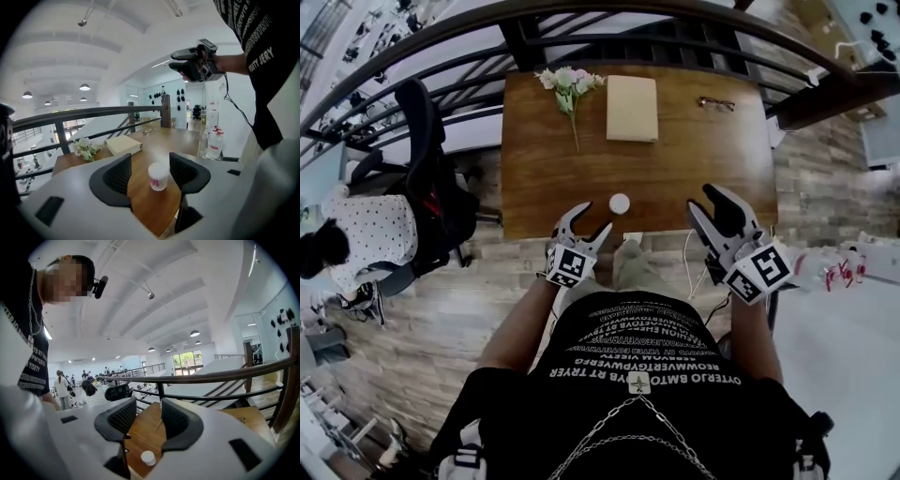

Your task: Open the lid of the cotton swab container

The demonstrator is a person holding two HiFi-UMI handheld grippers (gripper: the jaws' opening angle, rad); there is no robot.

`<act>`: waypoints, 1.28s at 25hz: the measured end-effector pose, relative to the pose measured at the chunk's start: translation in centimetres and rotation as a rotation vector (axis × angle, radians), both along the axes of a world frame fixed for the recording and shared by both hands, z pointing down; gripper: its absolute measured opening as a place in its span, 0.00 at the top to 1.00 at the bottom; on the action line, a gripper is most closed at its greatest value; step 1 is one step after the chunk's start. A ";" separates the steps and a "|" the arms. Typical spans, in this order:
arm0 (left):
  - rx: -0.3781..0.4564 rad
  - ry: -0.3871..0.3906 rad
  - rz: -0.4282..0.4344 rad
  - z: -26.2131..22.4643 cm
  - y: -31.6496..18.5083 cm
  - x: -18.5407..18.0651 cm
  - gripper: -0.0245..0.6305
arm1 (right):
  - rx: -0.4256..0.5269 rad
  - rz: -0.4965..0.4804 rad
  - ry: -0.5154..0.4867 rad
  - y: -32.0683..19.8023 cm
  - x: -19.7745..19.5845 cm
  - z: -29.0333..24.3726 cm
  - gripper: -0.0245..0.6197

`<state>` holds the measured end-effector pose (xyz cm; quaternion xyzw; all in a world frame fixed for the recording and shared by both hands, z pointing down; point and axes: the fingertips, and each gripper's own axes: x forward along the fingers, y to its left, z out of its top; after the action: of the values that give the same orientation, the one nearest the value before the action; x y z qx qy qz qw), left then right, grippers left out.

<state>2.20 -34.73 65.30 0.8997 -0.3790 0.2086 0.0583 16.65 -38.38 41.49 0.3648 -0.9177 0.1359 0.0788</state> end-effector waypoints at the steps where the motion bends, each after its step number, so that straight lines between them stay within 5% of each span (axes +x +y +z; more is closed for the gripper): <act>1: -0.012 -0.012 0.013 1.2 0.0 0.5 0.57 | -0.004 -0.003 0.006 -0.2 0.2 0.2 0.70; 10: -0.120 -0.045 -0.009 8.8 -1.7 3.7 0.56 | -0.071 -0.056 0.030 -2.0 1.3 3.1 0.70; 18: -0.136 -0.052 -0.010 11.9 -2.9 5.8 0.55 | -0.121 -0.104 0.049 -2.6 1.1 5.0 0.70; 32: -0.135 -0.178 -0.004 14.7 -3.9 6.4 0.55 | -0.160 -0.130 0.044 -2.9 0.7 6.8 0.70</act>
<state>8.64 -38.66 80.03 0.8710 -0.3695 0.3124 0.0852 17.34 -41.25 48.24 0.3001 -0.9236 0.1955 0.1365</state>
